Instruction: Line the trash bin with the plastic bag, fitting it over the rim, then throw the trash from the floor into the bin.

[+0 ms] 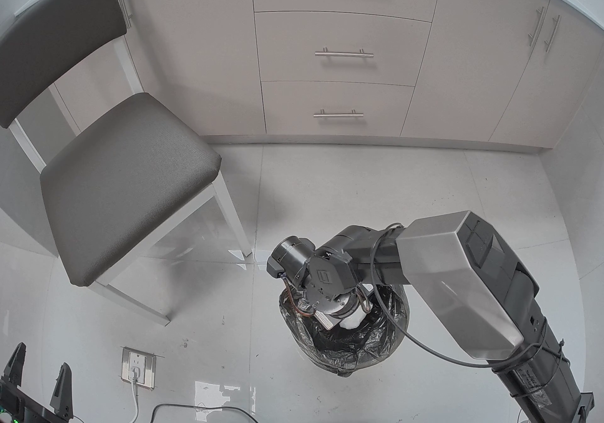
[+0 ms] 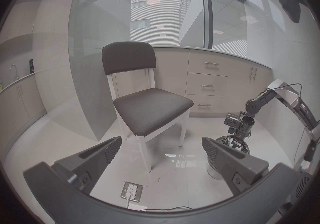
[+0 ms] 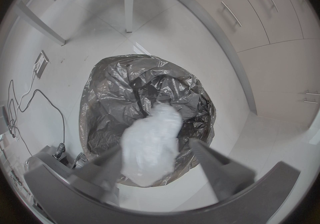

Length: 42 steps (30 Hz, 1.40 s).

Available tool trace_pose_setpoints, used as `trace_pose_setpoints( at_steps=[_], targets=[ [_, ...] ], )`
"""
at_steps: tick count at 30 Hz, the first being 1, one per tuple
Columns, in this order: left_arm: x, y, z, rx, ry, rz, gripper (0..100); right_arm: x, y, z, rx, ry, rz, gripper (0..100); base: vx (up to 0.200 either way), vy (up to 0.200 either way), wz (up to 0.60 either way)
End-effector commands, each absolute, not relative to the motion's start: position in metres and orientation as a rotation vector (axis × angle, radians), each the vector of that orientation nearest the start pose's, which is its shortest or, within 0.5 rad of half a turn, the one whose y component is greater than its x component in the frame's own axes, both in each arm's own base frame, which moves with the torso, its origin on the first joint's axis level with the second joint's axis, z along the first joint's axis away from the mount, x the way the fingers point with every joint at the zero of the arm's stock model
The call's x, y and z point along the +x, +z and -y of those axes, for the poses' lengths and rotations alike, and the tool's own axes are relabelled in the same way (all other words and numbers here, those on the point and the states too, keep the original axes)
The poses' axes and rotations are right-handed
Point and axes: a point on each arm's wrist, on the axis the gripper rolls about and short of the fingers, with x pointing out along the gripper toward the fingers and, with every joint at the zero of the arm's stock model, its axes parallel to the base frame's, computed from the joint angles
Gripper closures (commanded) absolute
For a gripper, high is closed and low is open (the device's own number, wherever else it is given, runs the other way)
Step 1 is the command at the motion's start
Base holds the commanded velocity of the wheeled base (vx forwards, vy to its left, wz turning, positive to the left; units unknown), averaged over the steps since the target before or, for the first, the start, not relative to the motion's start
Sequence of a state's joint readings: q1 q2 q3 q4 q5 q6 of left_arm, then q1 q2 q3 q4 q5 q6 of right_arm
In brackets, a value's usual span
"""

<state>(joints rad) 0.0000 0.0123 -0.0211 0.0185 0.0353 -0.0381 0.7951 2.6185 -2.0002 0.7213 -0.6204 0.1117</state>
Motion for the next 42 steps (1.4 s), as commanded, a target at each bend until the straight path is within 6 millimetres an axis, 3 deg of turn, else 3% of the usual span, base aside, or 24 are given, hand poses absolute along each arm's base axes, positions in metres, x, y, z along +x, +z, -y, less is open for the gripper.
trace_pose_setpoints(
  at_steps=[1,22,23,35,42],
  targets=[
    [-0.024,0.080,-0.001,-0.038,0.035,0.004,0,0.340,0.015,-0.323,-0.762,0.081,-1.015,0,0.000,0.000,0.00],
    [-0.024,0.080,-0.001,-0.038,0.035,0.004,0,0.343,0.000,-0.328,-0.755,0.081,-0.997,0,0.000,0.000,0.00],
    [-0.024,0.080,-0.001,-0.038,0.037,0.004,0,0.343,-0.001,-0.328,-0.757,0.081,-0.999,100,0.000,0.000,0.00],
    [-0.024,0.080,-0.001,-0.040,0.037,0.004,0,0.353,-0.007,-0.333,-0.699,0.082,-0.932,100,0.000,0.000,0.00],
    [-0.024,0.080,-0.001,-0.040,0.035,0.004,0,0.368,-0.014,-0.328,-0.668,0.044,-0.869,100,0.000,0.000,0.00]
  ],
)
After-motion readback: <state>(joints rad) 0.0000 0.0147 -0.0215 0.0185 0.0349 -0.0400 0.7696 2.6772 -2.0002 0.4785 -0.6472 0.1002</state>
